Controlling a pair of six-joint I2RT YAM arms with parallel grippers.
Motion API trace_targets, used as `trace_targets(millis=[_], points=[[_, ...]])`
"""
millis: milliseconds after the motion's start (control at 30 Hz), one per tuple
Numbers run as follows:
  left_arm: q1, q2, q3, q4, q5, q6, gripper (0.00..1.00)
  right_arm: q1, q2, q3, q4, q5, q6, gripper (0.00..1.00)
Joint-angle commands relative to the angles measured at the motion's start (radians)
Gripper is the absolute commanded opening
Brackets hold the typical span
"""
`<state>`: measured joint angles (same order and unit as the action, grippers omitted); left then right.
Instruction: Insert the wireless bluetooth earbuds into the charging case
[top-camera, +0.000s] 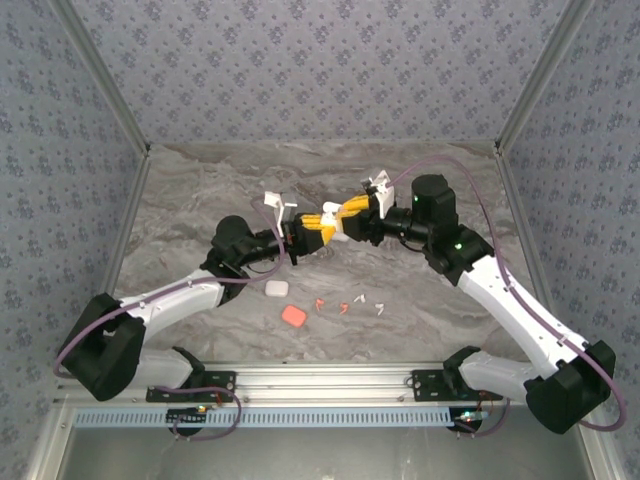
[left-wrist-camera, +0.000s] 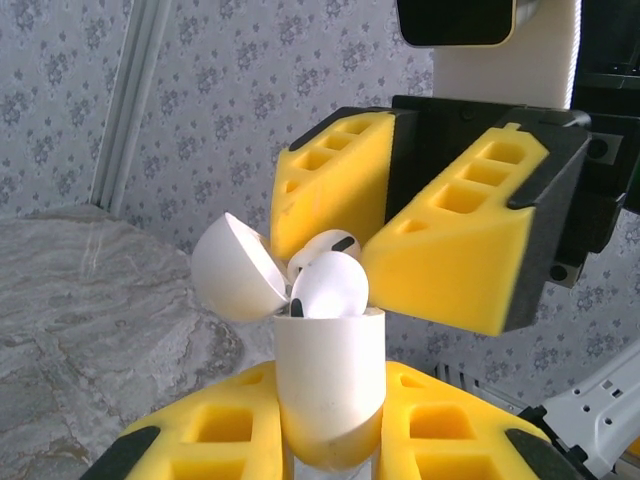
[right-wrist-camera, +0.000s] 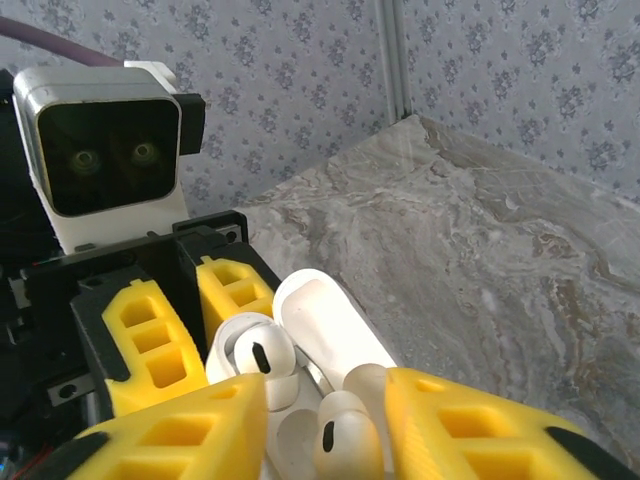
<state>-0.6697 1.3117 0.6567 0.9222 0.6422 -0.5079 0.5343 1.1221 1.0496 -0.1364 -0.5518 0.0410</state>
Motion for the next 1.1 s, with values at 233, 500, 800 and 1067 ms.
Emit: trace_targets(millis=[233,500,800,1067], points=[[-0.011,0.019,-0.003,0.134,0.006,-0.006,0.00,-0.031,0.018,0.175,-0.101,-0.016,0.030,0.59],[-0.016,0.023,-0.012,0.165,0.004,0.003,0.00,-0.091,0.007,0.170,-0.101,-0.073,0.107,0.70],[-0.033,-0.008,-0.023,0.178,-0.021,0.099,0.00,-0.131,0.001,0.118,-0.100,-0.137,0.195,0.86],[-0.045,-0.007,-0.007,0.162,-0.028,0.141,0.00,-0.129,0.015,0.115,-0.126,-0.155,0.194,1.00]])
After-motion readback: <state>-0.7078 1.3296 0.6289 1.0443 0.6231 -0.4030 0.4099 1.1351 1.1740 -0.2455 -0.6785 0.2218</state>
